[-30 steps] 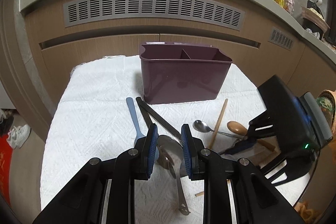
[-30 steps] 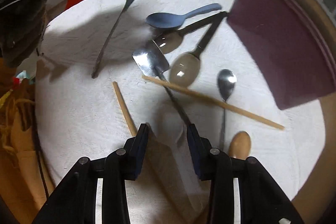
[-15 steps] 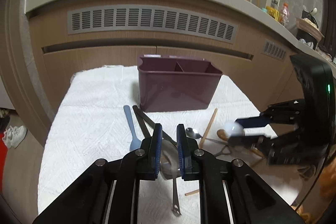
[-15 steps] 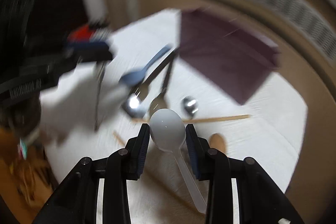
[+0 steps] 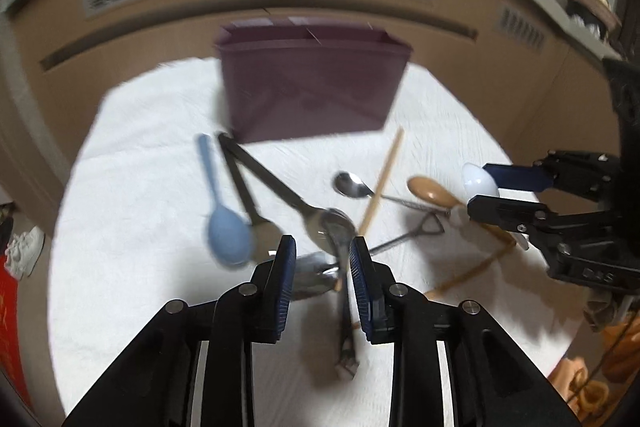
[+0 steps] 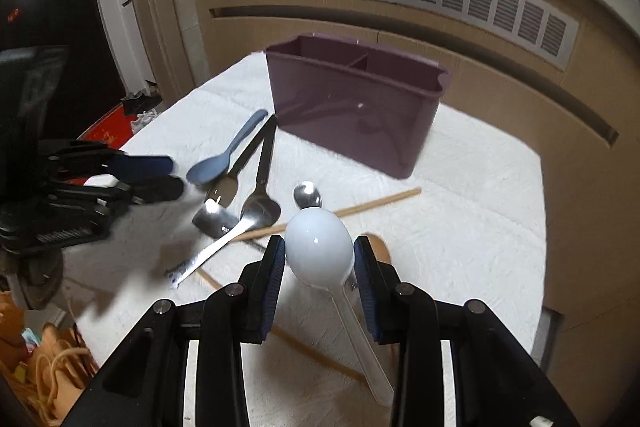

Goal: Organize utensils

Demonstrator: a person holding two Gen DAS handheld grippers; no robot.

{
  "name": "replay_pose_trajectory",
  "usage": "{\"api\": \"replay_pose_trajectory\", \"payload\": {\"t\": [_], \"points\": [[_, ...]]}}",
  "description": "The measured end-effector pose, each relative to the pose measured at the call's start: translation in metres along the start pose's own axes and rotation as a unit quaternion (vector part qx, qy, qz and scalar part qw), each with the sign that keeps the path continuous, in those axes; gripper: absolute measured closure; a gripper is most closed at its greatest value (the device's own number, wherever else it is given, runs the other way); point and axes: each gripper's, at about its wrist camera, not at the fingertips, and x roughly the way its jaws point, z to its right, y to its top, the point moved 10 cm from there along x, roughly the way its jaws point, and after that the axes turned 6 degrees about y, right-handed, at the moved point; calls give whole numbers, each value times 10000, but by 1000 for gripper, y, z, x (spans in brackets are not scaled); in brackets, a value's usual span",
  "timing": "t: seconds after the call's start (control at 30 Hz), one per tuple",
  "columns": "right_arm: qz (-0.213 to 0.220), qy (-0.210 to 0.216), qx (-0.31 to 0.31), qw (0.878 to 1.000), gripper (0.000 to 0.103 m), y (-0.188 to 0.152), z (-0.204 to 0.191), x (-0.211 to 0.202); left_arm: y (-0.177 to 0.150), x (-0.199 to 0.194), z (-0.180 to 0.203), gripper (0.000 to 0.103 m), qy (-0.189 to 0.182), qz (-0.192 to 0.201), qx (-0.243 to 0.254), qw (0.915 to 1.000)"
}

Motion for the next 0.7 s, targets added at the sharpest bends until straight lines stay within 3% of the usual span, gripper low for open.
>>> {"api": "replay_pose_trajectory", "payload": {"t": [0.1, 0.27, 0.57, 0.7], "points": [[-65, 43, 100, 9999, 70, -9, 5, 6, 2, 29, 7, 74, 245, -278, 212, 9991], [-76, 133, 230, 9996, 70, -16, 14, 11, 7, 59, 23, 74, 323, -571, 685, 9955], [-152, 333, 498, 9981, 70, -28, 23, 21, 7, 69, 32, 68, 807, -529, 1768, 9795], [-148, 334, 479, 9982, 70, -30, 24, 21, 14, 74, 12, 67, 791, -557, 1435, 9849]]}}
